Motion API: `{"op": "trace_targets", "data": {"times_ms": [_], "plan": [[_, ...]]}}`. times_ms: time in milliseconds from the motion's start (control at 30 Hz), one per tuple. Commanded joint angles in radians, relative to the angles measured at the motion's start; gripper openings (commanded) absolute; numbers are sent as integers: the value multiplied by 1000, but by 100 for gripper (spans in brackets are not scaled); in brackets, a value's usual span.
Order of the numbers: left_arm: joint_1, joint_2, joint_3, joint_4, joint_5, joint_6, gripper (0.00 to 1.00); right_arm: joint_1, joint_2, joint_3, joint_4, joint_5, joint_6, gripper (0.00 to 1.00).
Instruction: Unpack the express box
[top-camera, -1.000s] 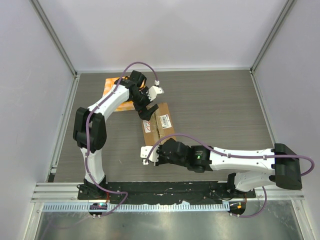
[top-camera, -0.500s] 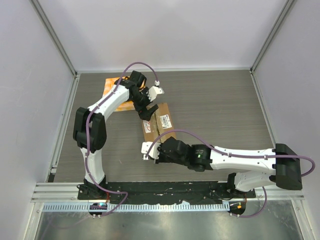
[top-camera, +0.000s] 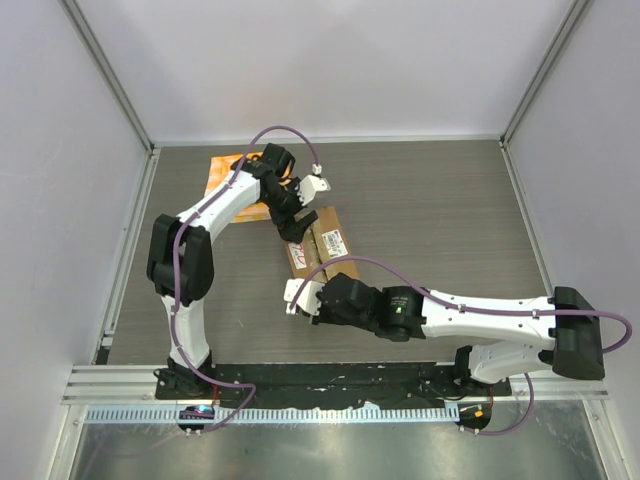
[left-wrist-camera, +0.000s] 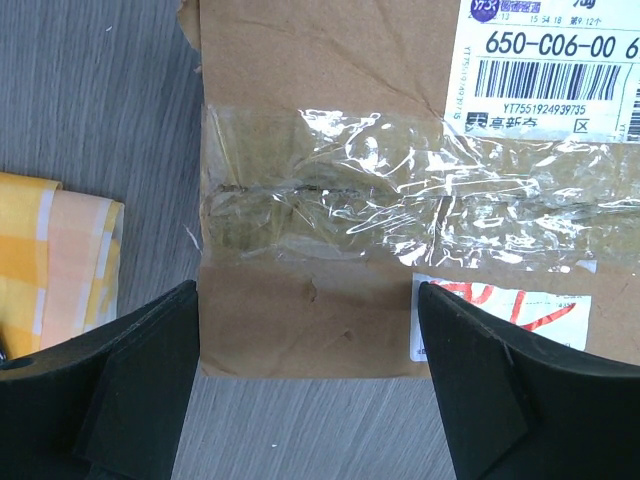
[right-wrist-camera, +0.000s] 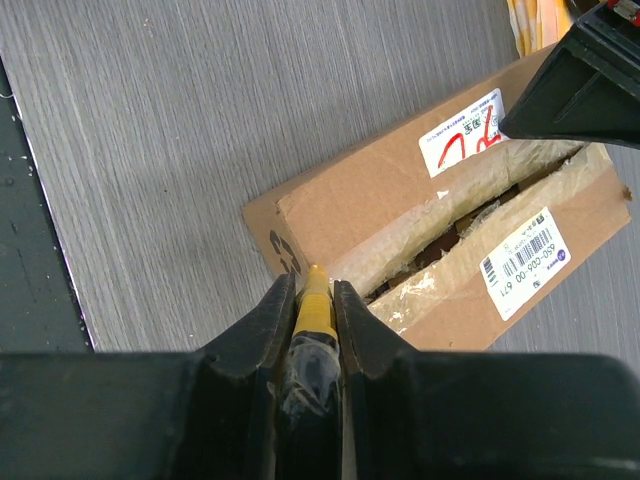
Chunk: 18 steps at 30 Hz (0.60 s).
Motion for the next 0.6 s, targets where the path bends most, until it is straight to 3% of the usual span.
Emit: {"op": "trace_targets", "data": {"times_ms": [0, 133, 300, 567], "plan": [[-5, 55, -62, -96, -74, 84, 89, -4, 25, 0, -198, 16, 44, 1], [-5, 52, -72, -105, -79, 116, 87, -4, 38, 1, -203, -13, 59, 1], [-5, 55, -80, -149, -97, 187, 75, -4, 61, 7, -194, -68, 96, 1], [-7, 115, 9, -232, -94, 268, 68, -2, 108, 32, -90, -144, 119, 1]]}}
